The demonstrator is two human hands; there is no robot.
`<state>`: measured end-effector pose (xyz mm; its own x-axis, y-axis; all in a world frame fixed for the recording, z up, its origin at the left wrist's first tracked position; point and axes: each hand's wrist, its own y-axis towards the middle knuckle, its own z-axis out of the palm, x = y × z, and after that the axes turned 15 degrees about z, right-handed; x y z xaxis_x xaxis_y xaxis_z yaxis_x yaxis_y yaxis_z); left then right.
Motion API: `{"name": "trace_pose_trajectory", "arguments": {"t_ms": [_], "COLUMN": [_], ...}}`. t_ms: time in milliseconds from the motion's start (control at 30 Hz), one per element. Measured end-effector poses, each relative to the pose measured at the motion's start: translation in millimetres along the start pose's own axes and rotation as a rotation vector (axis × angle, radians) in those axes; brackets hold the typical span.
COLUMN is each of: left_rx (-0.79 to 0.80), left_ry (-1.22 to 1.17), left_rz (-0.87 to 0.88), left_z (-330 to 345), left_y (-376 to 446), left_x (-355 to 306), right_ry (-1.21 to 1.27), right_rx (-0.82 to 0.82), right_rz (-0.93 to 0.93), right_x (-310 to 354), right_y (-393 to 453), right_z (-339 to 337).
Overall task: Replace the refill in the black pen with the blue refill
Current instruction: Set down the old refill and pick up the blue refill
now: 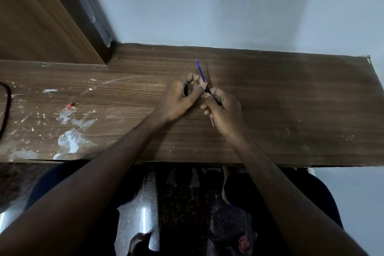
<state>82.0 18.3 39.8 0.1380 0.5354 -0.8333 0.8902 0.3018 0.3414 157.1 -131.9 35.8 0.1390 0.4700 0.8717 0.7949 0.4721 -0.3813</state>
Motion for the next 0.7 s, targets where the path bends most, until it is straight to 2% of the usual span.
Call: {"name": "trace_pose_trajectory", "arguments": {"t_ms": [133,267,367,467,567,700], "left_rx": [-0.038,0.012,0.046,0.192,0.259,0.249], "left_ry": [0.078,0.239,0.42,0.572,0.601,0.645], "left_rz": [0.015,0.062,-0.034,-0.17,-0.29,-0.368], "left_z": [-11.6,-24.7,-36.2,-46.9,-45.1,-26.2], "left_y": [-3.8,-9.3,-15.8,-26.7,-35.9,-39.7], "left_x": [-1.0,-5.9,-2.8,-0.8,-6.5,-13.1], "right_ry": [-0.05,-0.048,-0.047,-0.115,-0.141,-0.169], "right_rx": [0.019,0.049,0.041,0.021,-0.028,-0.049], "right_rz": [-0.021,-0.02,-0.012,-0.036,-0.043,-0.048], "right_x": [-0.6,1.9,3.5,4.1,5.3,4.6], "right_y": [-0.7,-5.6,-10.0,-14.1,-18.3,-19.1], "right_z": [1.6,2.1,1.5,0.0,-1.0,-2.0]}}
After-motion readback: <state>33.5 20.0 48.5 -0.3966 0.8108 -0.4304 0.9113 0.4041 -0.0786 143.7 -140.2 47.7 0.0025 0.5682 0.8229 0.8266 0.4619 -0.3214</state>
